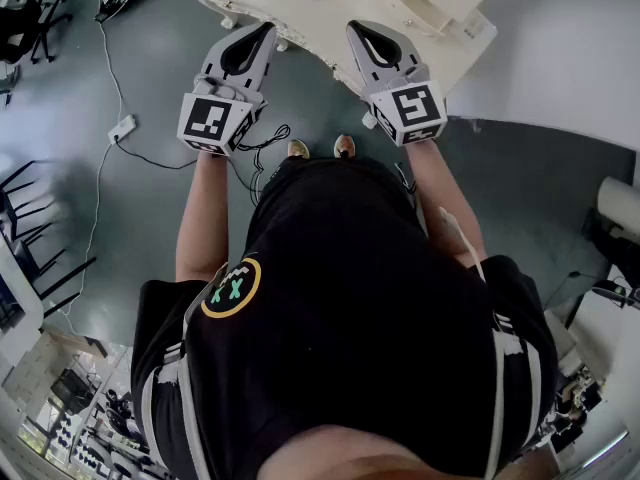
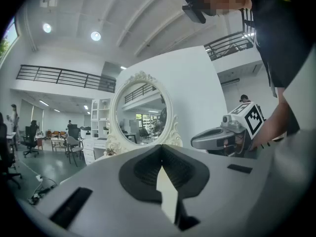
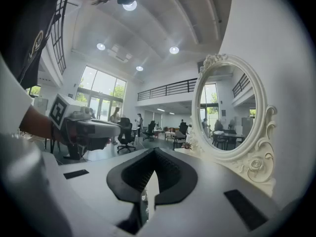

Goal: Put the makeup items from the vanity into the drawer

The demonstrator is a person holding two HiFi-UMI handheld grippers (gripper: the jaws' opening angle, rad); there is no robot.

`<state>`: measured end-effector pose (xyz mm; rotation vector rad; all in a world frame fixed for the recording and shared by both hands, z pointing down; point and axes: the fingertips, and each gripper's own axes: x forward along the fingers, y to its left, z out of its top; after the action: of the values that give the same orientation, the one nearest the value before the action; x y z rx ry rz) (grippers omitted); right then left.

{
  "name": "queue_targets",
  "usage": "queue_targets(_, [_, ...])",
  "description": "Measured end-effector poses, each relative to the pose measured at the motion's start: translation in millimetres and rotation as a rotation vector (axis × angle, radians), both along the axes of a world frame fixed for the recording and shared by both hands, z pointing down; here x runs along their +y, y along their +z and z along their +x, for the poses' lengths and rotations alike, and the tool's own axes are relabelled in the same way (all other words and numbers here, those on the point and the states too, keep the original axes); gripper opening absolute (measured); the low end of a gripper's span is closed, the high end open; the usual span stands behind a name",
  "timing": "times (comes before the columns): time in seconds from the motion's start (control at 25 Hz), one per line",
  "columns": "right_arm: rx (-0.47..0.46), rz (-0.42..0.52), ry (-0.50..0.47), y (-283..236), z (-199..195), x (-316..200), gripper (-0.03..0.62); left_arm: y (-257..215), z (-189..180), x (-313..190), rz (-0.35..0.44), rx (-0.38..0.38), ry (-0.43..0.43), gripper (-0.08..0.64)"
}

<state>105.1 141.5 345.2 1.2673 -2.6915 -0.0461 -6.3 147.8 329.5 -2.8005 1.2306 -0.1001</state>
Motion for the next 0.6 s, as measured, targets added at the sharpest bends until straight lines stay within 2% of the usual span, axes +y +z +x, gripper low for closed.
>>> queue_targets(0.6, [-0.036,-0.008,-0.015,-1.6,-4.0,2.6,0.027,-0.5,2.3,1.3,0.002,-0.005,0.007,0.02])
